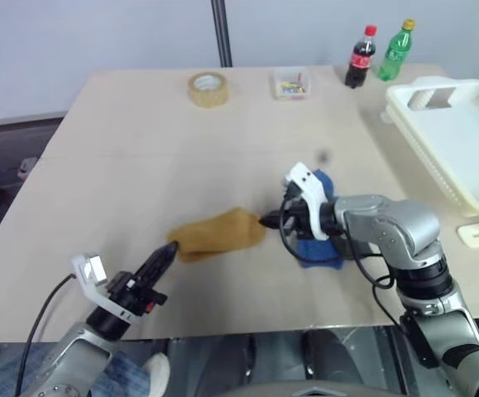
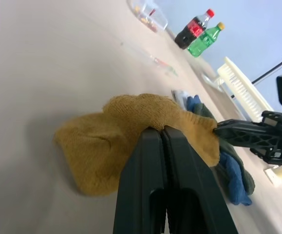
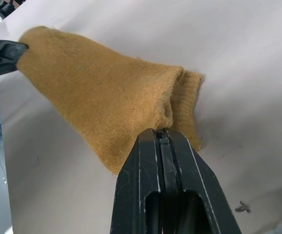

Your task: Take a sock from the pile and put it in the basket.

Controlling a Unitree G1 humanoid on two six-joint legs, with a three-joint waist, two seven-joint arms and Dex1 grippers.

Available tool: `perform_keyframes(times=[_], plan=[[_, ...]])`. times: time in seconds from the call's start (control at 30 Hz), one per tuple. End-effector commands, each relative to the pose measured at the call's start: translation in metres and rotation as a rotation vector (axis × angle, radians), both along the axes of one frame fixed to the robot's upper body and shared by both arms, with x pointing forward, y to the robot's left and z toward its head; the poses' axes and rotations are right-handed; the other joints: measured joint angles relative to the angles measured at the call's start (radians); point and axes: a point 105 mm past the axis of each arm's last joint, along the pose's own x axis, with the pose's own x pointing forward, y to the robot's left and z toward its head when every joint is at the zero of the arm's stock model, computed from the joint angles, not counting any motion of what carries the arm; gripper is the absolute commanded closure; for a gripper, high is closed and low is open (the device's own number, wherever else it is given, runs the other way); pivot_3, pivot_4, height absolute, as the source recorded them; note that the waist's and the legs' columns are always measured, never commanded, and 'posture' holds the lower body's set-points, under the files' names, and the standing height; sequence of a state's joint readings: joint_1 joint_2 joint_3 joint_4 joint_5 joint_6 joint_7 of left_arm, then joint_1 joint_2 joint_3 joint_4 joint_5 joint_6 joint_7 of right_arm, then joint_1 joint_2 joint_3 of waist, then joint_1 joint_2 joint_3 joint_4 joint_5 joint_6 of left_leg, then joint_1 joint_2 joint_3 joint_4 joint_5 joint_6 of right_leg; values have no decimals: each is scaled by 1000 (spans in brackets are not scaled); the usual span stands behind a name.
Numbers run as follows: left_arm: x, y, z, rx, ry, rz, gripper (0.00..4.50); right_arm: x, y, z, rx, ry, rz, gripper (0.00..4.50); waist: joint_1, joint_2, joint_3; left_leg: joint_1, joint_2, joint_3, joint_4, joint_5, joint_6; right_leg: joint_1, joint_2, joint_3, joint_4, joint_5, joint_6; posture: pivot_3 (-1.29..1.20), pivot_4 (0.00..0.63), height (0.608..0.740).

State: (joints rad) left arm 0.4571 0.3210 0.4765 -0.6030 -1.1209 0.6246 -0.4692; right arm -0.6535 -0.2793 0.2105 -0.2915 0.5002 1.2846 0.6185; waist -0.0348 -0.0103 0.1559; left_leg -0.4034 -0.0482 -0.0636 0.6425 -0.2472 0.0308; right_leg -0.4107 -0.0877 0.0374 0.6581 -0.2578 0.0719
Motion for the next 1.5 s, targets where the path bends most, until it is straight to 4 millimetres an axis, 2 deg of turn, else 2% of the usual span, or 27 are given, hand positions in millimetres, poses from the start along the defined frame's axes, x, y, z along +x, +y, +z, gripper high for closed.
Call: perform_keyframes(times=[0.03,0.37,0.7,0.73,0.77,0.87,1.03,1.13,1.3,1.4,1.5], plan=[[-2,-1,10,17,-57,0,4500,0,10,14,37,-54,20,4435,-1,0,0,0,0,0,0,0,0,0,0,0,0,0,0,0,150,738],[7,-7,9,45,-54,3,4500,13,13,9,35,-63,-18,4435,1,0,0,0,0,0,0,0,0,0,1,-1,0,0,0,0,150,738],[6,-1,-2,60,1,15,4500,5,8,-4,-3,-26,8,4435,-1,0,0,0,0,0,0,0,0,0,1,-1,0,0,0,0,150,738],[6,0,-3,63,4,17,4500,5,8,-4,-2,-28,9,3855,-1,0,0,0,0,0,0,0,0,0,1,-1,0,0,0,0,150,738],[6,0,-4,65,6,18,4500,5,8,-3,0,-33,8,3627,-1,0,0,0,0,0,0,0,0,0,1,-1,0,0,0,0,150,738],[8,1,-7,70,14,21,4500,9,6,1,9,-63,-6,2307,-1,0,0,0,0,0,0,0,0,0,1,-1,0,0,0,0,150,738],[7,1,-11,78,29,19,4500,12,8,20,79,-190,22,2307,-1,0,0,0,0,0,0,0,0,0,1,-1,0,0,0,0,150,738],[8,6,-19,72,79,55,4500,7,20,37,144,-340,91,2307,-2,0,0,0,0,0,0,0,0,0,2,-1,0,0,0,0,150,738],[10,9,-24,70,122,42,4500,2,31,33,134,-396,149,2307,-3,-1,0,0,0,0,0,0,0,0,3,-1,1,0,0,0,150,738],[9,8,-24,90,127,27,3683,3,33,32,132,-404,157,2274,-2,-1,0,0,0,0,0,0,0,0,4,-1,1,0,0,0,150,738],[9,13,-26,116,129,48,2259,1,36,35,145,-412,169,2274,-1,-1,0,0,0,0,0,0,0,0,2,-1,0,0,0,0,150,738]])
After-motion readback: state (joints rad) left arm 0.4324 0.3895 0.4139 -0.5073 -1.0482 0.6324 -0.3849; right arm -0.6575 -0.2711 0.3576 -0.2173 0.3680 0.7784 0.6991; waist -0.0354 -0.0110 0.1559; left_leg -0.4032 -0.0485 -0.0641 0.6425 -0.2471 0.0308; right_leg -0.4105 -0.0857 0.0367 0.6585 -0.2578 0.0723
